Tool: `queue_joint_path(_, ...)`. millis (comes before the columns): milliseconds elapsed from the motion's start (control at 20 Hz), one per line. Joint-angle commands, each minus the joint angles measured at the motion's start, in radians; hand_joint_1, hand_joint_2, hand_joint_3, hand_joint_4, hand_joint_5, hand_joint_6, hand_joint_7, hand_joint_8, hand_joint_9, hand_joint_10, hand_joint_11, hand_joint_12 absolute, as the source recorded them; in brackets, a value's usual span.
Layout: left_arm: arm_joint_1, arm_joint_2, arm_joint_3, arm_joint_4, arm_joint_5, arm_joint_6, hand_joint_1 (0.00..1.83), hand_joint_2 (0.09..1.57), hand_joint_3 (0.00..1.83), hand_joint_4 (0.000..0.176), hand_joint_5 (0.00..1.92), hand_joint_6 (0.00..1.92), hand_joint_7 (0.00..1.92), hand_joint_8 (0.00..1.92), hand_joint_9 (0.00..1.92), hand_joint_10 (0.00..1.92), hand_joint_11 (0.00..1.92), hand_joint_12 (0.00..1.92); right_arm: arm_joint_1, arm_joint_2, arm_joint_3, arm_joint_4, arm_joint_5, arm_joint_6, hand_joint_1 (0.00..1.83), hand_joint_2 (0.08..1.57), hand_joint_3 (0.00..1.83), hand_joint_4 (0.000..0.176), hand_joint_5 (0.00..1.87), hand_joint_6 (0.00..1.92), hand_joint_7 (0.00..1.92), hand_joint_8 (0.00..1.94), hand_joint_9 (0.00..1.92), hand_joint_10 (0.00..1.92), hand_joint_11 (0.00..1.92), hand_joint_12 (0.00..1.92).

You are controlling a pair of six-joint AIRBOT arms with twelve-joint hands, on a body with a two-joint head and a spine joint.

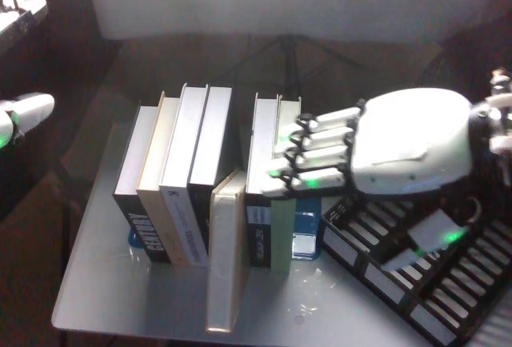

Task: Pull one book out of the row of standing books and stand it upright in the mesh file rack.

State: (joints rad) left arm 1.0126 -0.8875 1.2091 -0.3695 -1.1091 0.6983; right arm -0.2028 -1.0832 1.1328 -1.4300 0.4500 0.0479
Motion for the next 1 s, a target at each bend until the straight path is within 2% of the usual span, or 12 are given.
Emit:
queue_joint_path(0, 0.006, 0.019, 0.005, -0.039, -0.127, -0.002, 0.48, 1.34, 0.00, 0.007, 0.07, 0.01, 0.00, 0.00, 0.00, 0.00, 0.00, 0.00, 0.020, -0.004, 0.002, -0.007, 0.044, 0.019, 0.72, 0.98, 0.00, 0.000, 0.00, 0.00, 0.00, 0.00, 0.00, 0.00, 0.00, 0.00)
queue_joint_path(50, 0.012, 0.021, 0.004, -0.045, -0.131, -0.002, 0.50, 1.33, 0.00, 0.004, 0.08, 0.01, 0.00, 0.00, 0.00, 0.00, 0.00, 0.00, 0.027, -0.012, 0.003, -0.022, 0.045, 0.023, 0.70, 0.98, 0.00, 0.000, 0.00, 0.00, 0.00, 0.00, 0.00, 0.00, 0.00, 0.00)
queue_joint_path(100, 0.024, 0.026, 0.002, -0.059, -0.141, -0.003, 0.50, 1.33, 0.00, 0.011, 0.08, 0.01, 0.00, 0.00, 0.00, 0.00, 0.00, 0.00, 0.034, -0.027, 0.007, -0.033, 0.046, 0.024, 0.68, 0.98, 0.00, 0.000, 0.00, 0.00, 0.00, 0.00, 0.00, 0.00, 0.00, 0.00)
queue_joint_path(250, 0.048, 0.038, -0.004, -0.081, -0.161, -0.007, 0.52, 1.32, 0.00, 0.001, 0.09, 0.01, 0.01, 0.00, 0.00, 0.00, 0.02, 0.01, 0.054, -0.066, 0.023, -0.076, 0.049, 0.037, 0.63, 1.01, 0.00, 0.000, 0.00, 0.00, 0.00, 0.00, 0.00, 0.00, 0.00, 0.00)
queue_joint_path(400, 0.088, 0.040, -0.009, -0.109, -0.187, -0.022, 0.51, 1.32, 0.00, 0.010, 0.08, 0.00, 0.01, 0.00, 0.00, 0.00, 0.00, 0.01, 0.059, -0.127, 0.057, -0.123, 0.047, 0.061, 0.60, 1.07, 0.03, 0.000, 0.00, 0.00, 0.00, 0.00, 0.00, 0.00, 0.00, 0.00)
queue_joint_path(450, 0.098, 0.040, -0.012, -0.114, -0.192, -0.022, 0.54, 1.32, 0.00, 0.006, 0.09, 0.00, 0.01, 0.00, 0.00, 0.00, 0.00, 0.00, 0.059, -0.144, 0.064, -0.132, 0.044, 0.061, 0.58, 1.08, 0.03, 0.000, 0.00, 0.00, 0.00, 0.00, 0.00, 0.00, 0.00, 0.00)
queue_joint_path(550, 0.113, 0.040, -0.014, -0.126, -0.199, -0.024, 0.51, 1.33, 0.00, 0.026, 0.06, 0.00, 0.00, 0.00, 0.00, 0.00, 0.00, 0.00, 0.059, -0.175, 0.076, -0.151, 0.038, 0.060, 0.58, 1.08, 0.02, 0.000, 0.00, 0.00, 0.00, 0.00, 0.00, 0.00, 0.00, 0.00)
queue_joint_path(600, 0.120, 0.039, -0.015, -0.131, -0.203, -0.026, 0.50, 1.33, 0.00, 0.026, 0.06, 0.00, 0.00, 0.00, 0.00, 0.00, 0.00, 0.00, 0.059, -0.189, 0.083, -0.159, 0.033, 0.060, 0.62, 1.06, 0.00, 0.003, 0.00, 0.00, 0.00, 0.00, 0.00, 0.00, 0.00, 0.00)
queue_joint_path(650, 0.127, 0.039, -0.016, -0.136, -0.208, -0.027, 0.53, 1.33, 0.00, 0.022, 0.07, 0.01, 0.00, 0.00, 0.00, 0.00, 0.00, 0.00, 0.058, -0.205, 0.089, -0.172, 0.027, 0.060, 0.62, 1.04, 0.00, 0.016, 0.00, 0.00, 0.00, 0.00, 0.00, 0.00, 0.00, 0.00)
queue_joint_path(750, 0.131, 0.038, -0.017, -0.142, -0.212, -0.028, 0.53, 1.33, 0.00, 0.029, 0.06, 0.00, 0.00, 0.00, 0.00, 0.00, 0.00, 0.00, 0.058, -0.231, 0.099, -0.196, 0.014, 0.060, 0.53, 1.04, 0.00, 0.037, 0.00, 0.00, 0.00, 0.00, 0.00, 0.00, 0.00, 0.00)
queue_joint_path(850, 0.139, 0.035, -0.018, -0.152, -0.218, -0.028, 0.56, 1.33, 0.00, 0.025, 0.07, 0.01, 0.01, 0.00, 0.00, 0.00, 0.00, 0.00, 0.056, -0.260, 0.115, -0.209, 0.001, 0.060, 0.52, 1.08, 0.01, 0.031, 0.00, 0.00, 0.00, 0.00, 0.00, 0.00, 0.00, 0.00)
queue_joint_path(950, 0.169, 0.039, -0.023, -0.178, -0.244, -0.037, 0.59, 1.33, 0.00, 0.023, 0.09, 0.01, 0.01, 0.00, 0.00, 0.00, 0.00, 0.00, 0.053, -0.294, 0.131, -0.219, -0.016, 0.059, 0.61, 1.04, 0.00, 0.026, 0.00, 0.00, 0.00, 0.00, 0.00, 0.00, 0.00, 0.00)
